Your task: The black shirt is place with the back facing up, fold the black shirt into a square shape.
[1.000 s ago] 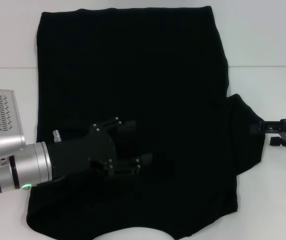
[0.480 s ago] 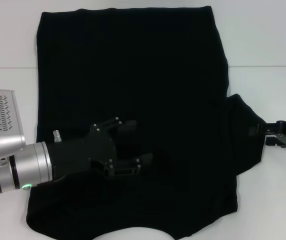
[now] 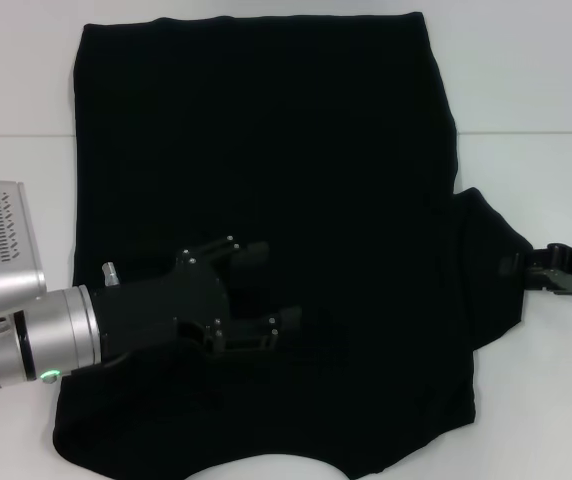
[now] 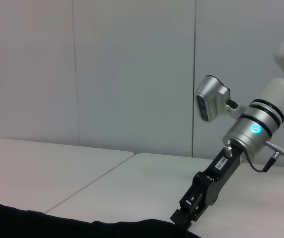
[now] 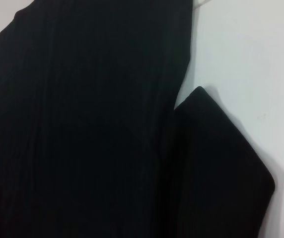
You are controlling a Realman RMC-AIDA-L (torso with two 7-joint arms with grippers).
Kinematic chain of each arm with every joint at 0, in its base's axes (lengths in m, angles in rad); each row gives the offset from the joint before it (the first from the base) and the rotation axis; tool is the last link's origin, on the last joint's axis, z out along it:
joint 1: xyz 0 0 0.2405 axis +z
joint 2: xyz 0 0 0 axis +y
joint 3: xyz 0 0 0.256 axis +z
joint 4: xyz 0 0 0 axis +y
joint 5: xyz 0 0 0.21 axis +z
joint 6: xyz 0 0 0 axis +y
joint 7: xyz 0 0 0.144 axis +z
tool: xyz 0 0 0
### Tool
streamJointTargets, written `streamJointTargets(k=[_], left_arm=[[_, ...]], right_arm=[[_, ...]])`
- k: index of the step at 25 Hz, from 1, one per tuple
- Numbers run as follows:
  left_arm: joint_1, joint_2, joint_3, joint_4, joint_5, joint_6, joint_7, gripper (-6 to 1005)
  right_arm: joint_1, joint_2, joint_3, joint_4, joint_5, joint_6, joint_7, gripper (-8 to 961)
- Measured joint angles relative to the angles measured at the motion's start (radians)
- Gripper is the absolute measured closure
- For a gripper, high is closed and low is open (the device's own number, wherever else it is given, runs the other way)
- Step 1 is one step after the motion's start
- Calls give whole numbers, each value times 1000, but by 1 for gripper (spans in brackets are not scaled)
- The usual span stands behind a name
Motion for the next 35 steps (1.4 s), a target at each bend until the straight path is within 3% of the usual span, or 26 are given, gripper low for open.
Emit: streamJointTargets(k=[12,25,30,35], left_arm=[[-1,0,0,-2,0,5,0,142],[-2,0,-13,-3,-2,5,0,144],[-2,0,-24,-4,-3,7,0,145],[-1,0,-26,-3,-3,6,0,146]], right_arm=[[-10,-1,-12,0,0,-2,1,468],[8,13,-23,0,0,54,0,571],[9,19,-28,0,0,58,0,800],[6,24,-28,-2,1,61,0,915]])
